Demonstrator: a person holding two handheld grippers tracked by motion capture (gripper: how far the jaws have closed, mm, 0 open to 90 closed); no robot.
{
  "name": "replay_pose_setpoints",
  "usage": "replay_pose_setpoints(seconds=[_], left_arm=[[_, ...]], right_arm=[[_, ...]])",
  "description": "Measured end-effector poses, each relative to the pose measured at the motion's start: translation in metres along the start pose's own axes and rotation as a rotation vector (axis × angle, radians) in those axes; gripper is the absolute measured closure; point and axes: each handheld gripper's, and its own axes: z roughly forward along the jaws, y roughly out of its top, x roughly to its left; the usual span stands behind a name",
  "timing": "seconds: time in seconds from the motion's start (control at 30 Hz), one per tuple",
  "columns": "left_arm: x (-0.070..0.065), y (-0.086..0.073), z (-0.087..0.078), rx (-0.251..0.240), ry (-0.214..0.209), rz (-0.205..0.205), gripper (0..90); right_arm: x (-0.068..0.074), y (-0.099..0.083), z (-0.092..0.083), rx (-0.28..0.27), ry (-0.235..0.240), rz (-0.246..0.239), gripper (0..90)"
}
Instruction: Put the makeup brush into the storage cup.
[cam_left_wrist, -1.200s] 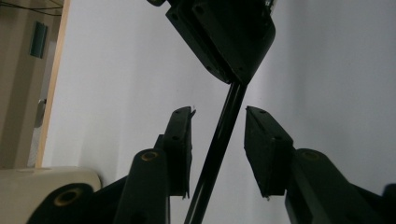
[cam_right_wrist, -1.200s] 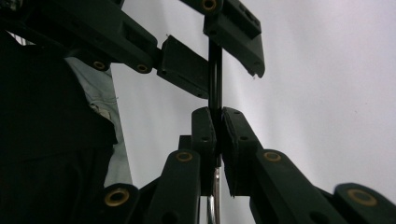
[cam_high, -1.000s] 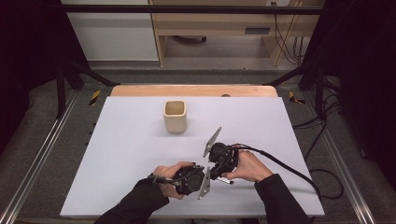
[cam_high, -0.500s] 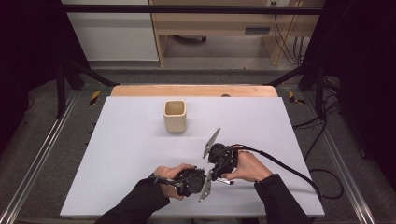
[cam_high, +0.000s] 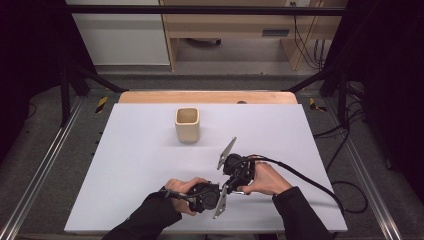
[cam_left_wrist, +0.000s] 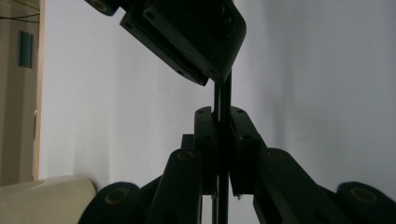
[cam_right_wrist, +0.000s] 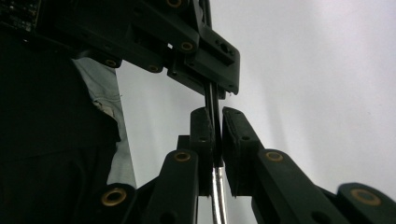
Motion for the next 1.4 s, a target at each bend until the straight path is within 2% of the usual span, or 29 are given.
replay_pose_setpoints(seconds=[0.13,0.2,0.23,0.27,0.3,0.33,0.37,0.4,0.43,0.47,0.5,0.53,0.57,0.63,0.67,0.7,0.77,0.8,0.87,0.9,0.93,0.97,1.0,1.03,1.17,1.2,1.23,1.33,1.4], left_arm=[[0.001,-0.002,-0.002,-0.004,0.0,-0.011,83.3],[0.001,-0.003,-0.002,-0.002,0.001,-0.019,83.3],[0.001,-0.004,-0.002,-0.006,0.001,-0.022,83.3],[0.001,-0.006,-0.002,-0.001,-0.001,-0.032,83.3],[0.001,-0.007,-0.002,-0.002,-0.003,-0.04,83.3],[0.001,-0.01,-0.003,-0.005,-0.006,-0.056,83.3],[0.001,-0.01,-0.003,-0.005,-0.006,-0.056,83.3],[0.001,-0.012,-0.003,-0.013,-0.005,-0.082,83.3],[0.001,-0.012,-0.003,-0.013,-0.005,-0.082,83.3],[0.001,-0.014,-0.003,-0.021,-0.006,-0.101,83.3],[0.001,-0.017,-0.004,-0.022,-0.006,-0.115,83.3],[0.001,-0.017,-0.004,-0.022,-0.006,-0.115,83.3],[0.002,-0.02,-0.005,-0.027,-0.005,-0.135,83.3],[0.002,-0.021,-0.006,-0.03,-0.007,-0.149,83.3],[0.003,-0.023,-0.007,-0.037,-0.006,-0.167,83.3],[0.003,-0.024,-0.008,-0.042,-0.008,-0.185,83.3],[0.003,-0.029,-0.009,-0.059,-0.001,-0.224,83.3],[0.003,-0.029,-0.009,-0.059,-0.001,-0.224,83.3],[0.003,-0.033,-0.01,-0.073,0.002,-0.254,83.3],[0.003,-0.035,-0.011,-0.077,0.002,-0.269,83.3],[0.003,-0.039,-0.012,-0.096,0.009,-0.311,83.3],[0.003,-0.039,-0.012,-0.096,0.009,-0.311,83.3],[0.004,-0.042,-0.013,-0.105,0.009,-0.331,83.3],[0.004,-0.044,-0.014,-0.11,0.01,-0.349,83.3],[0.007,-0.054,-0.02,-0.132,0.022,-0.429,83.3],[0.007,-0.054,-0.02,-0.132,0.022,-0.429,83.3],[0.009,-0.057,-0.022,-0.145,0.026,-0.466,83.3],[0.014,-0.063,-0.027,-0.163,0.033,-0.519,83.3],[0.016,-0.067,-0.03,-0.191,0.039,-0.571,83.3]], right_arm=[[0.001,-0.001,-0.003,-0.015,-0.013,-0.003,80.5],[0.001,-0.003,-0.01,-0.051,-0.023,-0.001,78.6],[0.001,-0.003,-0.01,-0.051,-0.023,-0.001,78.6],[0.001,-0.004,-0.016,-0.078,-0.033,0.015,77.3],[0.001,-0.004,-0.016,-0.078,-0.033,0.015,77.3],[0.0,-0.007,-0.023,-0.096,-0.064,0.008,75.1],[0.0,-0.008,-0.025,-0.107,-0.073,0.014,74.5],[-0.001,-0.009,-0.027,-0.129,-0.092,0.022,73.1],[-0.001,-0.009,-0.027,-0.129,-0.092,0.022,73.1],[-0.002,-0.011,-0.03,-0.15,-0.108,0.017,71.9],[-0.005,-0.017,-0.036,-0.194,-0.155,0.046,68.8],[-0.005,-0.017,-0.036,-0.194,-0.155,0.046,68.8],[-0.009,-0.023,-0.042,-0.241,-0.187,0.064,65.5],[-0.01,-0.025,-0.043,-0.263,-0.206,0.075,61.9],[-0.011,-0.028,-0.045,-0.303,-0.228,0.102,60.3],[-0.015,-0.036,-0.048,-0.361,-0.277,0.129,56.6],[-0.018,-0.042,-0.05,-0.406,-0.315,0.154,52.6],[-0.02,-0.046,-0.05,-0.434,-0.332,0.169,49.1],[-0.022,-0.053,-0.051,-0.472,-0.373,0.198,43.7],[-0.022,-0.056,-0.051,-0.485,-0.385,0.211,40.0],[-0.023,-0.059,-0.051,-0.499,-0.4,0.216,38.2],[-0.023,-0.059,-0.051,-0.499,-0.4,0.216,38.2],[-0.023,-0.066,-0.051,-0.522,-0.43,0.228,35.0],[-0.023,-0.066,-0.051,-0.522,-0.43,0.228,35.0],[-0.019,-0.081,-0.049,-0.62,-0.483,0.278,24.3],[-0.018,-0.085,-0.049,-0.63,-0.497,0.289,23.0],[-0.017,-0.088,-0.048,-0.642,-0.511,0.296,21.6],[-0.015,-0.098,-0.046,-0.675,-0.528,0.318,16.9],[-0.012,-0.105,-0.044,-0.691,-0.545,0.337,14.4]])
